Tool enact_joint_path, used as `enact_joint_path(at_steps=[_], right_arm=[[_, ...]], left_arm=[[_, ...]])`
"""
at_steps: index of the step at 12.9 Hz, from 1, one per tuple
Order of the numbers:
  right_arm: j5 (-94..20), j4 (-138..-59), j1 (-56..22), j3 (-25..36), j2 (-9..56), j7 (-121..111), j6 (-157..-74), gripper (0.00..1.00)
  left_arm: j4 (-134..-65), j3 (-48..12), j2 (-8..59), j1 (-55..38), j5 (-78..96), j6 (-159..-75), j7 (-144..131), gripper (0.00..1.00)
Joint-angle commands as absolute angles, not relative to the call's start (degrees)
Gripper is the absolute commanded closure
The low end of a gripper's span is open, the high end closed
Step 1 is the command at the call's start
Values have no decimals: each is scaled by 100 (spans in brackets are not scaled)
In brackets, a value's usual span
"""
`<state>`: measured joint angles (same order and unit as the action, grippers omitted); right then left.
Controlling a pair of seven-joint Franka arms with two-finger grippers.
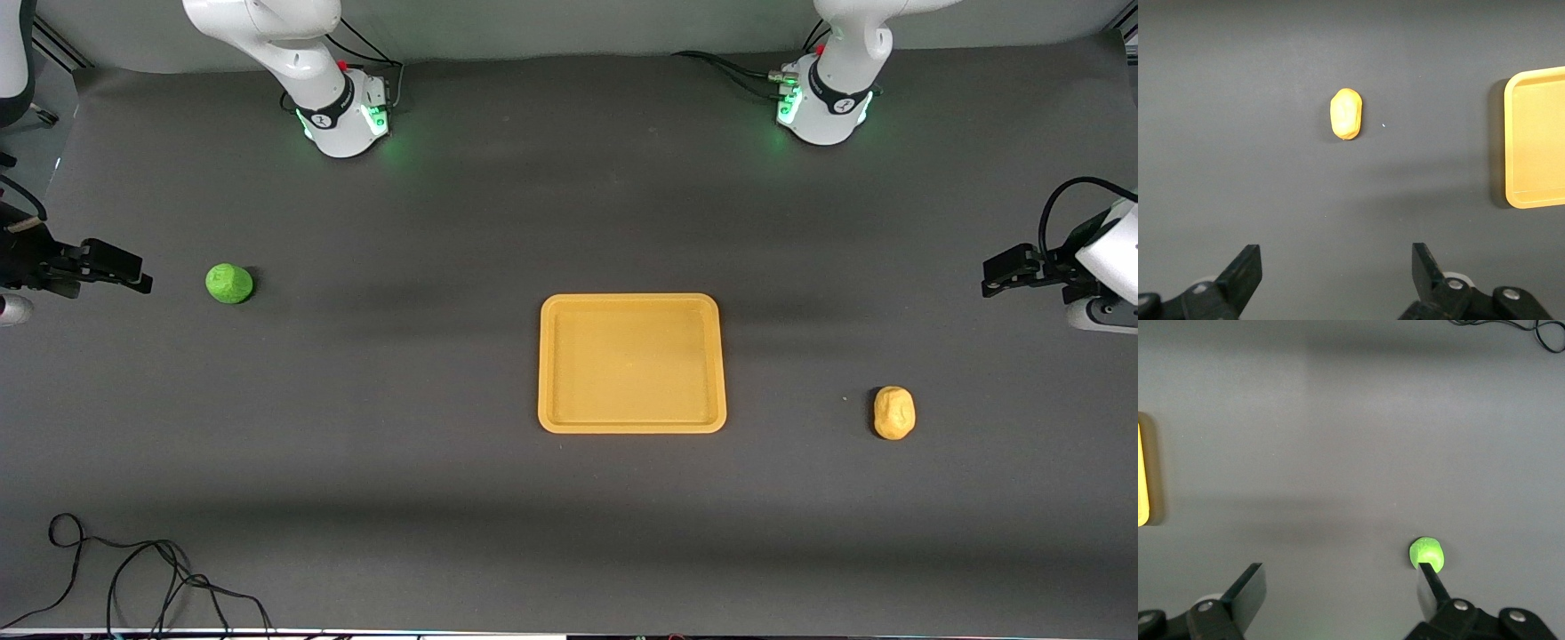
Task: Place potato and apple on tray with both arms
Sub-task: 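Reach the left gripper down toward the yellow potato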
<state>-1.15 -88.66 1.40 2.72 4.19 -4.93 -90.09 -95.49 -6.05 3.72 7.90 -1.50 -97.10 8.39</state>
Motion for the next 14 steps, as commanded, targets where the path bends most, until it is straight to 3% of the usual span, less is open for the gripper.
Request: enact_joint_path(at_steps=[1,7,11,14], right_arm=[[-44,-8921,141,255,343,-615,-9088,0],[-44,-8921,141,255,378,-606,-9097,0],[17,-9175,167,307,203,-615,-9158,0],[167,-10130,158,667,-393,-973,-9762,0]], left_arm=[[-9483,-606,413,817,-105,-9633,940,0],[-9510,-598,676,896,-105,-9816,984,1],[-9458,-606,1790,897,-132,-11097,1019,0],[-9501,-624,2468,896,-97,-11567,1386,0]])
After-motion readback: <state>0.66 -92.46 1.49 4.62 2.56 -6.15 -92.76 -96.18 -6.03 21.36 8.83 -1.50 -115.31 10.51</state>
